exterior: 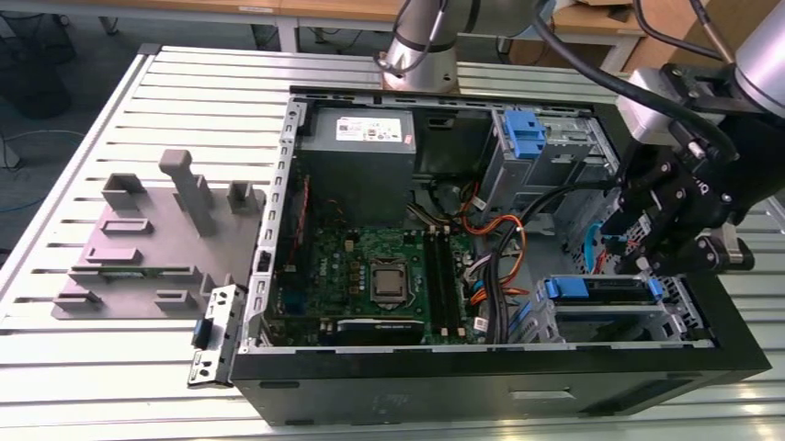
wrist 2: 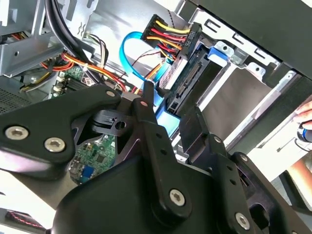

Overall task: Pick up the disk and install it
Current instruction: 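Insert the first disk wire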

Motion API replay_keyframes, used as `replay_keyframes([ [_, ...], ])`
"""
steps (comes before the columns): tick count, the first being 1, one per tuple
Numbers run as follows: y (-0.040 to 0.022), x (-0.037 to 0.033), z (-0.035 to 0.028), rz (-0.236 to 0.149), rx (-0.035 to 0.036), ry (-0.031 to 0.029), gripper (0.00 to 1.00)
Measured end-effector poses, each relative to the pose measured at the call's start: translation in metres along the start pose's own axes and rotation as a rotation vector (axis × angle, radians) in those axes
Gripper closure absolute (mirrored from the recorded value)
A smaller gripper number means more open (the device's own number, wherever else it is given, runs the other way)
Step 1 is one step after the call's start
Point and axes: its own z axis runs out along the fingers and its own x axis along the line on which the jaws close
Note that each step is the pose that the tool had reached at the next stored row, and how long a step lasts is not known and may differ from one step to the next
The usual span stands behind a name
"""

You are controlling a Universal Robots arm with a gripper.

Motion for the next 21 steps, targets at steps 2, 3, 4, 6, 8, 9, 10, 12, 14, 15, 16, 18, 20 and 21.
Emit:
replay_keyframes([
  [2, -0.0001, 0.0001, 0.0026, 0.0, 0.0, 0.0005, 0.52],
  [3, -0.0001, 0.0002, 0.0038, 0.0, -0.0001, 0.0006, 0.52],
  [4, -0.0002, 0.0002, 0.0047, 0.0, -0.0003, 0.0008, 0.52],
  [6, -0.0002, 0.0005, 0.0061, 0.0, -0.0005, 0.0015, 0.52],
  [8, -0.0003, 0.0011, 0.0072, 0.0, -0.0005, 0.002, 0.52],
  [9, -0.0003, 0.0012, 0.0075, 0.0, -0.0005, 0.0021, 0.52],
  [10, -0.0003, 0.0012, 0.0075, 0.0, -0.0005, 0.0021, 0.52],
  [12, -0.0003, 0.0012, 0.0075, 0.0, -0.0005, 0.0021, 0.52],
  [14, -0.0003, 0.0012, 0.0076, 0.0, -0.0005, 0.0021, 0.52],
  [15, -0.0003, 0.0012, 0.0076, 0.0, -0.0005, 0.0021, 0.52],
  [16, -0.0003, 0.0012, 0.0076, 0.0, -0.0005, 0.0021, 0.52],
  [18, -0.0003, 0.0012, 0.0077, 0.0, -0.0005, 0.0021, 0.6],
  [20, -0.0003, 0.0012, 0.0077, 0.0, -0.0005, 0.002, 0.65],
  [21, -0.0003, 0.0012, 0.0077, 0.0, -0.0005, 0.0021, 0.71],
])
